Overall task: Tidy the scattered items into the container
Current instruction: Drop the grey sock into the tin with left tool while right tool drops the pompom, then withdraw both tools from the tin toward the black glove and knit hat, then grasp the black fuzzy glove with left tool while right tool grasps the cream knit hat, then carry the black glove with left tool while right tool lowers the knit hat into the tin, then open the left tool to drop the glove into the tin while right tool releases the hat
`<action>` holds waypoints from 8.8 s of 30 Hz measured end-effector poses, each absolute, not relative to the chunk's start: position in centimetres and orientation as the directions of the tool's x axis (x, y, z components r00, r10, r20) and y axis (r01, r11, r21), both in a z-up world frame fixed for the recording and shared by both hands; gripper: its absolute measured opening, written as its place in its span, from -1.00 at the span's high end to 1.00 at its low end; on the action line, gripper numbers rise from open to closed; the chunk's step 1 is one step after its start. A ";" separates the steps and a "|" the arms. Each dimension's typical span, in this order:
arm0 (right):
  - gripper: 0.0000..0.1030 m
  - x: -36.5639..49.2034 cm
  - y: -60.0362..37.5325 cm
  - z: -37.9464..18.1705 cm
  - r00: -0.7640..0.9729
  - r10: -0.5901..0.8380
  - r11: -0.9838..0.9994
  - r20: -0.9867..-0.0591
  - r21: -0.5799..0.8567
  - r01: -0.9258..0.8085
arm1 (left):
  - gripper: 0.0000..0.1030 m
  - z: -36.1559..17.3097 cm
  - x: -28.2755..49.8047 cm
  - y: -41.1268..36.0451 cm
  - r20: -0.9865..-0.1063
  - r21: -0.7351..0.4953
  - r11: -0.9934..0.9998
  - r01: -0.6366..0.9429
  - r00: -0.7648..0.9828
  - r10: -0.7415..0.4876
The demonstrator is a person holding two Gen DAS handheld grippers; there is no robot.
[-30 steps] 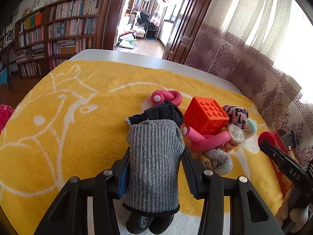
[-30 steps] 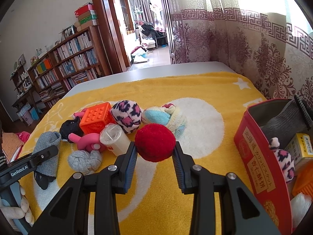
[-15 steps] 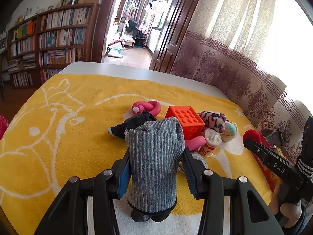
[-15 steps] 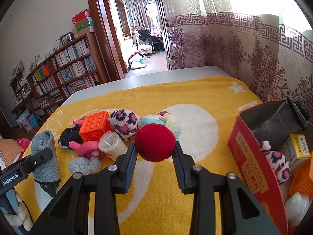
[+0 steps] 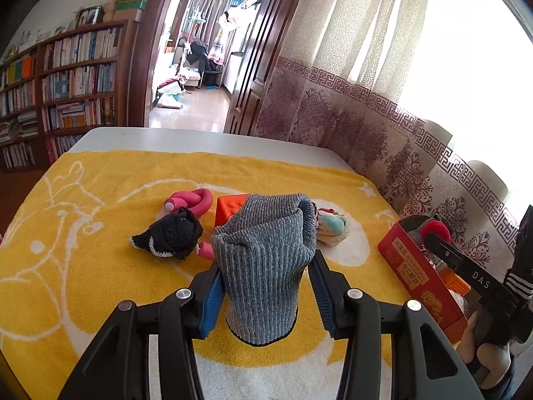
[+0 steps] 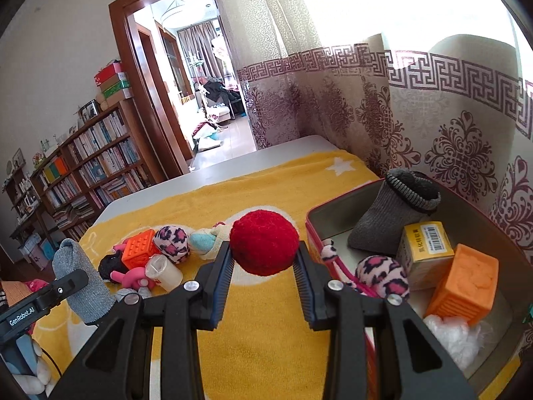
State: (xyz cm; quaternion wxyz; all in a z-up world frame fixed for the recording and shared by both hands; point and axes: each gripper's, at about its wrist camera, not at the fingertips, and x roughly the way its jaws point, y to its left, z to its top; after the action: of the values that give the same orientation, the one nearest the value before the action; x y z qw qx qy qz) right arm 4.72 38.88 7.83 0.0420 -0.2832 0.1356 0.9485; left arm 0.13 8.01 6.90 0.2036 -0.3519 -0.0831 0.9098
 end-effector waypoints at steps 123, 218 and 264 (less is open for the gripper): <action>-0.54 -8.0 35.6 3.2 -0.704 -0.109 -0.966 -0.702 0.241 -0.091 | -0.69 -1.2 -11.5 2.3 -0.778 -0.289 -0.955 -0.065 -0.565 0.274; -0.25 7.7 42.0 8.9 -0.854 0.181 -0.944 -0.488 0.158 -0.291 | -0.20 4.2 -6.7 4.4 -0.664 -0.278 -0.940 -0.200 -0.667 0.338; -0.30 14.3 49.5 6.7 -0.822 0.168 -0.930 -0.544 0.189 -0.315 | -0.96 7.4 -3.3 36.5 -0.684 -0.260 -0.710 -0.654 -0.394 0.614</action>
State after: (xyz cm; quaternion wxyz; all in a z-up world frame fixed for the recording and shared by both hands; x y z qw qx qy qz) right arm 14.35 49.46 6.68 0.1276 -0.2693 0.1363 0.9448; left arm -3.31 36.48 7.36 0.3800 -0.3985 0.0255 0.8344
